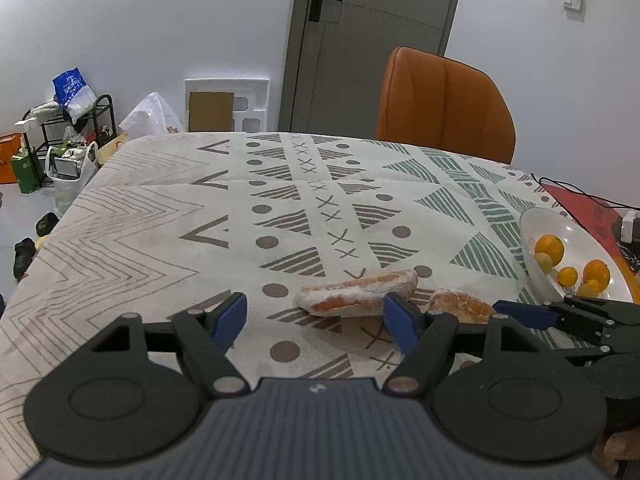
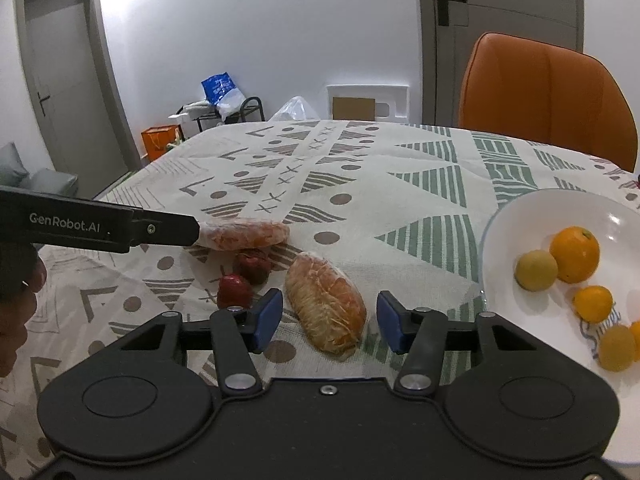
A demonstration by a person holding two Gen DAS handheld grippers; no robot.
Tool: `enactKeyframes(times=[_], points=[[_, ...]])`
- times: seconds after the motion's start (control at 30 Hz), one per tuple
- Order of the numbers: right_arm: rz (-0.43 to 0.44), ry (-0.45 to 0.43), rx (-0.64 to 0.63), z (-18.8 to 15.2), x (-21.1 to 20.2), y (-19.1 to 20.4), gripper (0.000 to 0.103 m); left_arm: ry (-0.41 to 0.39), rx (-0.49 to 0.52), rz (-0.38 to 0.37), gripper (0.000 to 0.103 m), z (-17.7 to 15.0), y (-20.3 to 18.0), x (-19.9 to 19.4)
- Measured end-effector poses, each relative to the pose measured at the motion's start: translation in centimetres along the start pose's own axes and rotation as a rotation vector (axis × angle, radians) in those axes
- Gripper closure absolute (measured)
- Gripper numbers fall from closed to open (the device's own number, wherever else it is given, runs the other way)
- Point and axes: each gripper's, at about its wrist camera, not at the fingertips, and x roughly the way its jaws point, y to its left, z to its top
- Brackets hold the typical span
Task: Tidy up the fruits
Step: 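Grasp the bread roll with the right gripper while the left gripper grasps the pink pastry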
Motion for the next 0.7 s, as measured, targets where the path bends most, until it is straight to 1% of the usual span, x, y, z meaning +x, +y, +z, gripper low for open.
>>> enactKeyframes(times=[0.2,0.27,0.3,0.37,0.53,0.7], points=[[-0.001,-0.003,-0.04,-0.1,0.4,0.5,0.051,0.011,0.004,-0.01,0.028,0.1,-0.5,0.7],[-0.009,-0.005,-0.066,-0.2,0.4,0.8,0.056,0.012,0.008,-0.013,0.028,0.2,-0.7,0.9],[-0.026,-0.008,-0.081,-0.2,0.4,1.0,0.064,0.015,0.012,-0.013,0.028,0.3,-0.9,1.1],[-0.024,-0.006,-0.089,-0.2,0.3,1.0,0.065,0.02,0.015,-0.015,0.028,0.3,-1.1,1.4],[0.009,0.0,-0.062,0.0,-0.2,0.4,0.067,0.036,0.018,-0.019,0.028,0.3,-1.6,2.2],[0.013,-0.002,-0.057,-0.1,-0.5,0.3,0.067,0.043,0.015,-0.015,0.028,0.4,-1.9,2.9]])
